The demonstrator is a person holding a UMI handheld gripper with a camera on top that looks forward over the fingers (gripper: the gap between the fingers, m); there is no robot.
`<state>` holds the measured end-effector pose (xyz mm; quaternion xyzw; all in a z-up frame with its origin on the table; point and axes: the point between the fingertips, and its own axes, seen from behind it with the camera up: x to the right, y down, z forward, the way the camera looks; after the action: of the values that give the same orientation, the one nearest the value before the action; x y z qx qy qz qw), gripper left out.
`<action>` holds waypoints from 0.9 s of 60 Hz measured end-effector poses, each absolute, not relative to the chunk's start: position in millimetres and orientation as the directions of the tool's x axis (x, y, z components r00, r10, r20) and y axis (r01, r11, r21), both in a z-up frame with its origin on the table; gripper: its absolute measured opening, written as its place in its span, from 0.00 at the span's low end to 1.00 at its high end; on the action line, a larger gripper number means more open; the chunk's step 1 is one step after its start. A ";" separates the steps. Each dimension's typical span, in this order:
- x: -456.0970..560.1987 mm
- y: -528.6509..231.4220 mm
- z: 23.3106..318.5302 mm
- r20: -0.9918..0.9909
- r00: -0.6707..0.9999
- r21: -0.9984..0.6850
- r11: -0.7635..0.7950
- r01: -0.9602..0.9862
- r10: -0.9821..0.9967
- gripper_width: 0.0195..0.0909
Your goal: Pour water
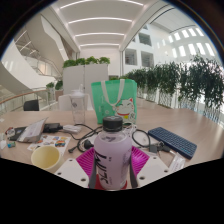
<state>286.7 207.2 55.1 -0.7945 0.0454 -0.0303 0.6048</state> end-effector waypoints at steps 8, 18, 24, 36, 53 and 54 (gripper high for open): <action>267.5 199.8 68.9 -0.030 0.993 -0.969 -0.241 -0.058 -0.117 0.44; 266.7 195.5 68.7 -0.029 0.992 -0.966 -0.253 -0.060 -0.125 0.50; 264.6 184.6 54.3 -0.058 0.990 -0.923 -0.371 -0.103 -0.130 0.74; 248.0 118.4 69.1 -0.116 0.980 -0.898 -0.405 -0.174 -0.162 0.89; 186.6 -23.2 144.6 -0.116 0.974 -0.918 -0.354 -0.180 -0.195 0.90; 182.5 -32.5 148.2 -0.113 0.973 -0.917 -0.355 -0.179 -0.199 0.90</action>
<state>182.5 -32.5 148.2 -0.8232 0.1149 -0.0088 0.5559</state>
